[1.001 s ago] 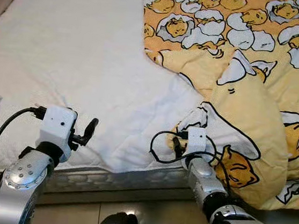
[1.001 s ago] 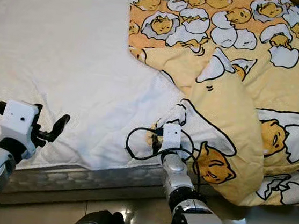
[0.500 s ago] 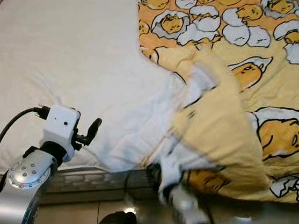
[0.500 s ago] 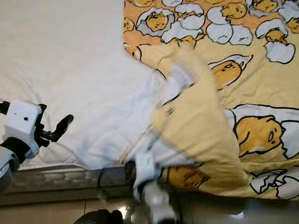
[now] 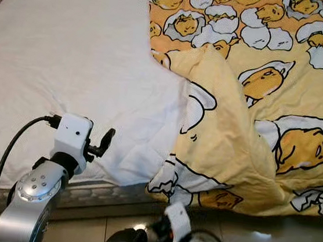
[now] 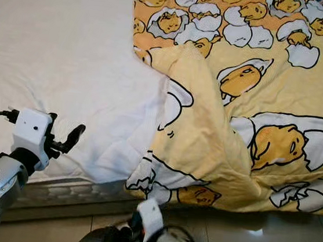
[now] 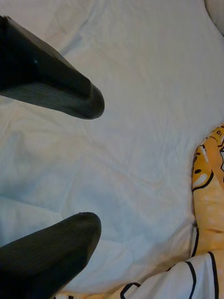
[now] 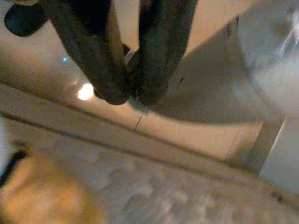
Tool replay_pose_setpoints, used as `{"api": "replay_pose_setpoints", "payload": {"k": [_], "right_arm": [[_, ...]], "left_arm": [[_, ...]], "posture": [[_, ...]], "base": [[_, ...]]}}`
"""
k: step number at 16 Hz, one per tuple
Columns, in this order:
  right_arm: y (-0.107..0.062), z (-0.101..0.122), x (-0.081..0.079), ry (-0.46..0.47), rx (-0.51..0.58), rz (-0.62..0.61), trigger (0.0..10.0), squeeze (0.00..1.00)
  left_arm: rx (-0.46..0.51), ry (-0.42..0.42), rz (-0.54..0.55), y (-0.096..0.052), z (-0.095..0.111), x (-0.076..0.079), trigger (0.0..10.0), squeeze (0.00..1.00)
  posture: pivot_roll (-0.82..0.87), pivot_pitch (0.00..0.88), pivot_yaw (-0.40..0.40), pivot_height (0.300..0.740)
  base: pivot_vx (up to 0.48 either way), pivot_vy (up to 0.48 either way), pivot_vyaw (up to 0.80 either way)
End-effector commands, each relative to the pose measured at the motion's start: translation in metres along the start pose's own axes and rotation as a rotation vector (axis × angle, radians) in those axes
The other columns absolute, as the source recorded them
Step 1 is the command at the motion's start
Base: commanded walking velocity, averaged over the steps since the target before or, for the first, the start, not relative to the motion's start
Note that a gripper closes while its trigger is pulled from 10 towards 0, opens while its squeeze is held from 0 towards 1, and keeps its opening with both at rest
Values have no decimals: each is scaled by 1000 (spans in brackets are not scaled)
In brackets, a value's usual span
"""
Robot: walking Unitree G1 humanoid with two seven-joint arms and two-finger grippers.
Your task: Clean up the room
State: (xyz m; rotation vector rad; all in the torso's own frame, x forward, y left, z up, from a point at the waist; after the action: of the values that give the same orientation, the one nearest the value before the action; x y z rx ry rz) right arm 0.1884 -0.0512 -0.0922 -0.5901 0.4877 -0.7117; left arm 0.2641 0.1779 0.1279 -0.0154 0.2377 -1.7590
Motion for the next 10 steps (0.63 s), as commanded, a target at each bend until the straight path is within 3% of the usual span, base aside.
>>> {"api": "replay_pose_setpoints", "payload": {"k": [1, 3, 4, 5, 9, 10], "right_arm": [[1, -4, -9, -25, -10, 45, 0, 0], [-2, -12, -12, -84, -38, 68, 0, 0], [-1, 3, 1, -70, 22, -23, 7490, 0], [-1, 16, 11, -64, 80, -88, 10000, 0], [-12, 75, 42, -71, 358, -321, 10000, 0], [-17, 95, 50, -6, 463, -367, 10000, 0]], "left_arm": [[-28, 2, 6, -2, -8, -2, 10000, 0], [-30, 2, 5, -1, -8, -1, 10000, 0], [-26, 1, 3, 0, -8, -1, 10000, 0], [-20, -1, 5, 2, -7, 0, 10000, 0], [-15, -14, -1, 2, -8, 4, 10000, 0], [-15, -20, -8, 3, -8, 8, 10000, 0]], "posture": [[99, 179, 145, 740], [94, 175, 146, 740], [93, 171, 144, 740], [90, 166, 140, 740], [74, 161, 131, 740], [74, 161, 130, 740]], "base": [[0, 0, 0], [0, 0, 0], [0, 0, 0], [0, 0, 0], [0, 0, 0], [0, 0, 0]]}}
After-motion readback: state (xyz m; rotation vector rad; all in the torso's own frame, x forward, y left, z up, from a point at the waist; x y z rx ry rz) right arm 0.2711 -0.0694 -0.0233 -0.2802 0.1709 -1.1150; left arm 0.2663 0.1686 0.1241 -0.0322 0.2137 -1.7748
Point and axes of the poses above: a point about 5 cm out from each wrist's last joint towards the gripper, its own y axis pointing out of the wrist towards the gripper, its own z axis along the axis of the wrist's last joint, x = y × z, the point moved 3 cm from there along y, pointing out of the wrist towards the gripper, and after that the axes turned 3 degrees about -y, right-handed, at the moved point
